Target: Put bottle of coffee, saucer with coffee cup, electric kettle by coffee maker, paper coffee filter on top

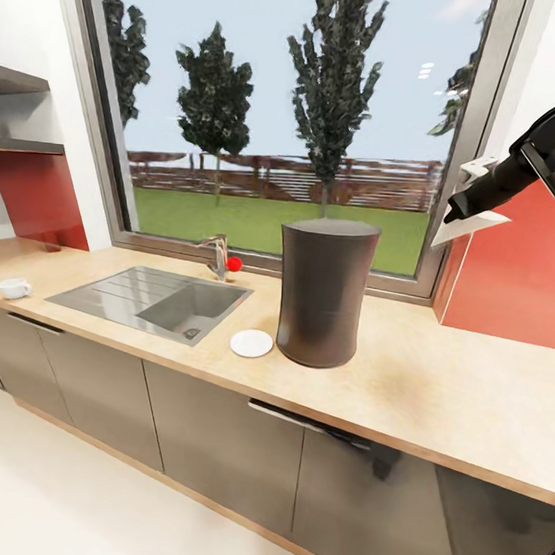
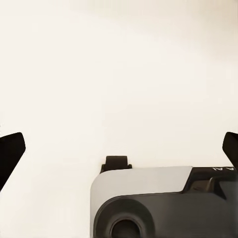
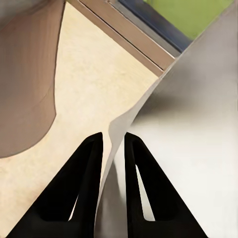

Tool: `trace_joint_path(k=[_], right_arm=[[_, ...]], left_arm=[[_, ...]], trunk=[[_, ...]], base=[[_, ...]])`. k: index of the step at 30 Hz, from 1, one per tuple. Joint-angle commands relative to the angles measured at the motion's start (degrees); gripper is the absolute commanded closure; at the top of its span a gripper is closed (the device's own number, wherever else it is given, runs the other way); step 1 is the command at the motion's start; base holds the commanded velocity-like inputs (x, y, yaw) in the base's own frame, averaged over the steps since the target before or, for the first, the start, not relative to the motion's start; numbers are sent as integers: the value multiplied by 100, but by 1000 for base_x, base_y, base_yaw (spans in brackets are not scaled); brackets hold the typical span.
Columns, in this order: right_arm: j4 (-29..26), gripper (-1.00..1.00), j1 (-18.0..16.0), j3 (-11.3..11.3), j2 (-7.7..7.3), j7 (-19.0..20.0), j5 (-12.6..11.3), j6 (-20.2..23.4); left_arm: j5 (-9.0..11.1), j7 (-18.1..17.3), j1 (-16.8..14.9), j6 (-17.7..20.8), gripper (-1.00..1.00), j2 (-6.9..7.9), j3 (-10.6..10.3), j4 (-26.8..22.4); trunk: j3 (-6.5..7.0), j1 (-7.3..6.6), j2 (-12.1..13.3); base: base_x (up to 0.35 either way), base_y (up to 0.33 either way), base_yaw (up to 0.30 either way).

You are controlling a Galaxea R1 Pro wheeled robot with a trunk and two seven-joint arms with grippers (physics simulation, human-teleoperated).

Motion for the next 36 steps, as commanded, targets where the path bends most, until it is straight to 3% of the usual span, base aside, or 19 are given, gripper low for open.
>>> trace_joint_path(k=[1, 8, 29, 36], right_arm=[[-18, 100, -41, 14, 7, 50, 54, 16], [-31, 100, -148, 15, 24, 51, 56, 16], [-30, 100, -160, 15, 43, 52, 47, 16], [-20, 100, -193, -19, 65, 93, 56, 25]], left_arm=[[4, -11, 1, -9, -100, 1, 6, -6], [4, -17, 1, -13, -100, -2, 6, -5], [4, -10, 1, -9, -100, -2, 6, 3], [13, -2, 9, -18, -100, -27, 6, -16]], trunk=[[-6, 1, -3], [-6, 1, -3], [371, -460, 839], [371, -460, 839]], base=[[37, 35, 0], [13, 13, 0], [0, 0, 0], [0, 0, 0]])
